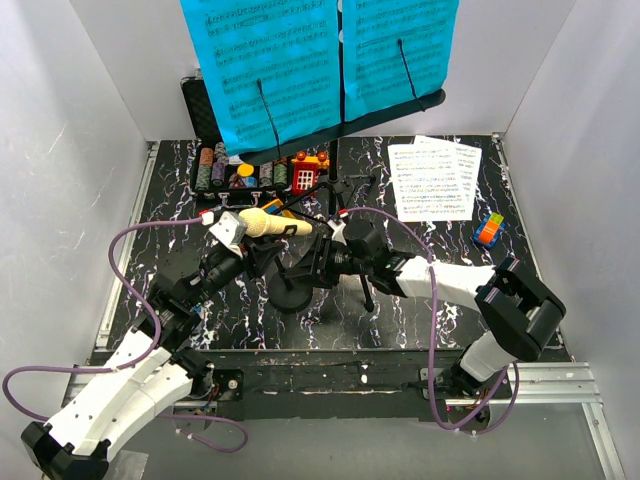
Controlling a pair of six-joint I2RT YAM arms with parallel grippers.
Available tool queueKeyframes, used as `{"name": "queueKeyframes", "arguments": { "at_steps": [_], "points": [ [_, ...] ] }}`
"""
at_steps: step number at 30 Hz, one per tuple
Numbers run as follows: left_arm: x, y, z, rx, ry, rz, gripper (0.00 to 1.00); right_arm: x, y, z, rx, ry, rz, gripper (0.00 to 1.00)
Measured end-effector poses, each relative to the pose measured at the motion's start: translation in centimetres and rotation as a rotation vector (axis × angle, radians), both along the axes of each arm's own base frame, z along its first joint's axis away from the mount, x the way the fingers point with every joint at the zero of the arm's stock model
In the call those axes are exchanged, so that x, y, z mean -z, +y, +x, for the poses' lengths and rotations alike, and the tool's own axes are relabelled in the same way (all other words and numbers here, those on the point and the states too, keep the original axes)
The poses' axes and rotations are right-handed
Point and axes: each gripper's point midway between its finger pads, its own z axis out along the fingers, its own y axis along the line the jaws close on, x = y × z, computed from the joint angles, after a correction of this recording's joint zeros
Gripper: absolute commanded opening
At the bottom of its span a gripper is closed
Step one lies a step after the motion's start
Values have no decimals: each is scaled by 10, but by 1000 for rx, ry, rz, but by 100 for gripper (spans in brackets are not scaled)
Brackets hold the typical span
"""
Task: Pack up the instrument practice props
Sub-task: Unscrew the knob on the microphone stand.
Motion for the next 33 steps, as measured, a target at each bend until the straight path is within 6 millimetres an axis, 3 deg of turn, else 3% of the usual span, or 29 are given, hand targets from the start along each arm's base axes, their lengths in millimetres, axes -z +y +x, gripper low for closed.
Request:
{"name": "queueKeyframes", "arguments": {
  "at_steps": [5, 12, 24, 33],
  "points": [
    [1, 0, 0, 0, 1, 1, 0, -4, 5, -1, -5, 4, 7, 35],
    [1, 0, 1, -1, 3, 2, 0, -4, 6, -1, -10, 5, 12, 1],
    [3, -4, 7, -1, 7, 5, 0, -2, 4, 4, -46, -161, -20, 1],
    [4, -7, 11, -1, 13, 0, 0, -3, 2, 5, -49, -476, -146, 1]
  ]
}}
